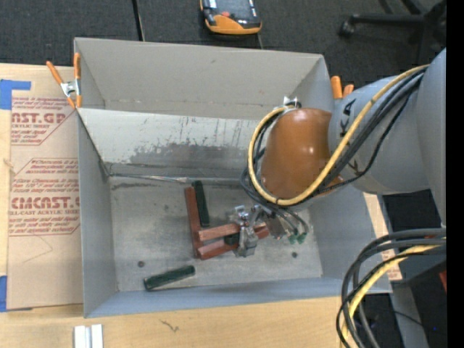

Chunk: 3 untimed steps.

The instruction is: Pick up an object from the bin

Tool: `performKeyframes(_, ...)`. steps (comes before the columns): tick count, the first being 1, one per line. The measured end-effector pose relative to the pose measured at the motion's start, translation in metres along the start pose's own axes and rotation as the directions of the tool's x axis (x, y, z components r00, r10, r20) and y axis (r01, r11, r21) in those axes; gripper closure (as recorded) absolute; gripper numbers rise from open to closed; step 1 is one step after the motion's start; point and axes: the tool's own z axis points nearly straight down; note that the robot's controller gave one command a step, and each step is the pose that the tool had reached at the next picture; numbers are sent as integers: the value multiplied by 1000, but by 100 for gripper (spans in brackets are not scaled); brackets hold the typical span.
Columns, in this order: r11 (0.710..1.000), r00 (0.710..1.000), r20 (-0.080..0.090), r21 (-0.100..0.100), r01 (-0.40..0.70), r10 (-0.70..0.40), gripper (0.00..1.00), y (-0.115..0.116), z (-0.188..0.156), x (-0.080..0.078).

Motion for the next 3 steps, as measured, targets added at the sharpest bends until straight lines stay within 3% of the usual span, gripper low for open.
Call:
performKeyframes(1,984,984,10,4,179,-179,100,-22,-29,-1)
performKeyframes(2,978,978,6,1,209,-209,100,-19,-64,7)
performKeyframes(3,997,997,13,2,-78,78,100,-10,-42,2)
